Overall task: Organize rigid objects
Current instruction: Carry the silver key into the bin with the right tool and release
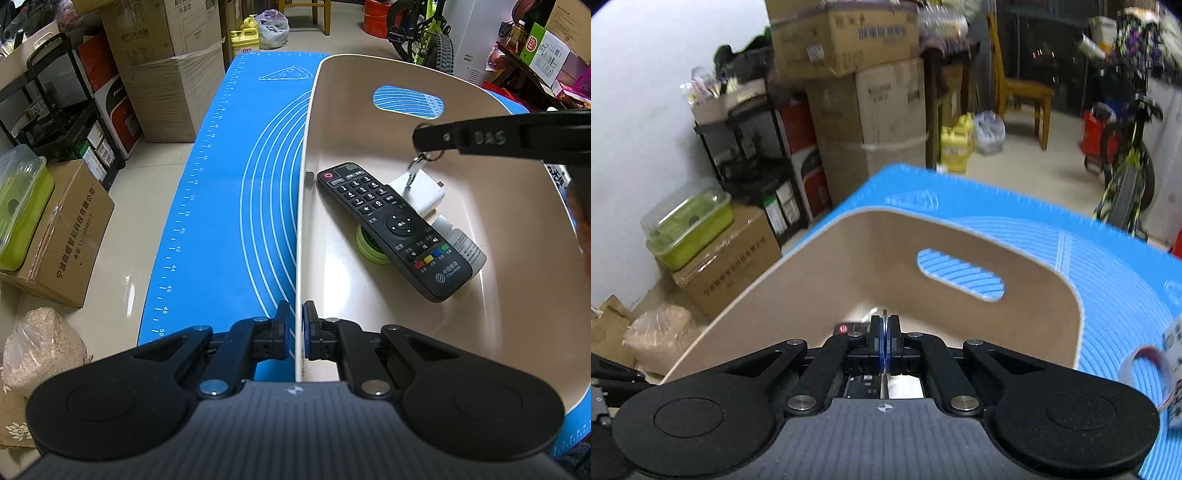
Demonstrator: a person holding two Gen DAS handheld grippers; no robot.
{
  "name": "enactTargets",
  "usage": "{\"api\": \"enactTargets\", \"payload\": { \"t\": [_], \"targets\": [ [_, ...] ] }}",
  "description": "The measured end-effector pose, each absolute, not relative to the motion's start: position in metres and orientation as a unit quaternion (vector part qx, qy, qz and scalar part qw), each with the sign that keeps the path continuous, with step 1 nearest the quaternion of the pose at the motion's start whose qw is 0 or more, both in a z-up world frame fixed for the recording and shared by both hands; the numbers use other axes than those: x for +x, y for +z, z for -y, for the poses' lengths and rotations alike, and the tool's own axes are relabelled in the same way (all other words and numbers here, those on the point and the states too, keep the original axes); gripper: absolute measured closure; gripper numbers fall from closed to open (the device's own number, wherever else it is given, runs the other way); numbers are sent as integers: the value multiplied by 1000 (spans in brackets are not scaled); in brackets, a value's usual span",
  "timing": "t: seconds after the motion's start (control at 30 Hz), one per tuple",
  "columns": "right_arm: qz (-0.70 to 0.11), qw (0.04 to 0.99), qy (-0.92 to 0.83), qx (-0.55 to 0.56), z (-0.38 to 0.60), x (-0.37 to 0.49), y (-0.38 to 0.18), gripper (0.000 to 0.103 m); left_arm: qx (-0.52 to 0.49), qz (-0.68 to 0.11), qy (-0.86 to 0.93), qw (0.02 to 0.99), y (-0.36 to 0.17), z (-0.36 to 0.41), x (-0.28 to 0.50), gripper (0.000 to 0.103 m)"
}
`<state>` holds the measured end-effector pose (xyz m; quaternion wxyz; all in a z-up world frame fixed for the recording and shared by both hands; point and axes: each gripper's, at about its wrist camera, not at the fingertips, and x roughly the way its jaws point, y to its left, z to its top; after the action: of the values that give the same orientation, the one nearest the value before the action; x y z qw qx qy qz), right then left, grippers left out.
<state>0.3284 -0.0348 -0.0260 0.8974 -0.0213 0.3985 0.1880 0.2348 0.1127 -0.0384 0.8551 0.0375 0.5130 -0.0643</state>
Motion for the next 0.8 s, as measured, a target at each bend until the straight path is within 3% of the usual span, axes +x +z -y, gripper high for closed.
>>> {"api": "enactTargets", "payload": {
  "t": [0.63,0.8],
  "targets": [
    [-484,859,167,-25,15,344,-61,89,37,-513,-65,855,-38,-113,235,93],
    [-485,858,163,-35,16,337,-58,72,37,-513,-65,855,-38,-113,235,92]
  ]
}}
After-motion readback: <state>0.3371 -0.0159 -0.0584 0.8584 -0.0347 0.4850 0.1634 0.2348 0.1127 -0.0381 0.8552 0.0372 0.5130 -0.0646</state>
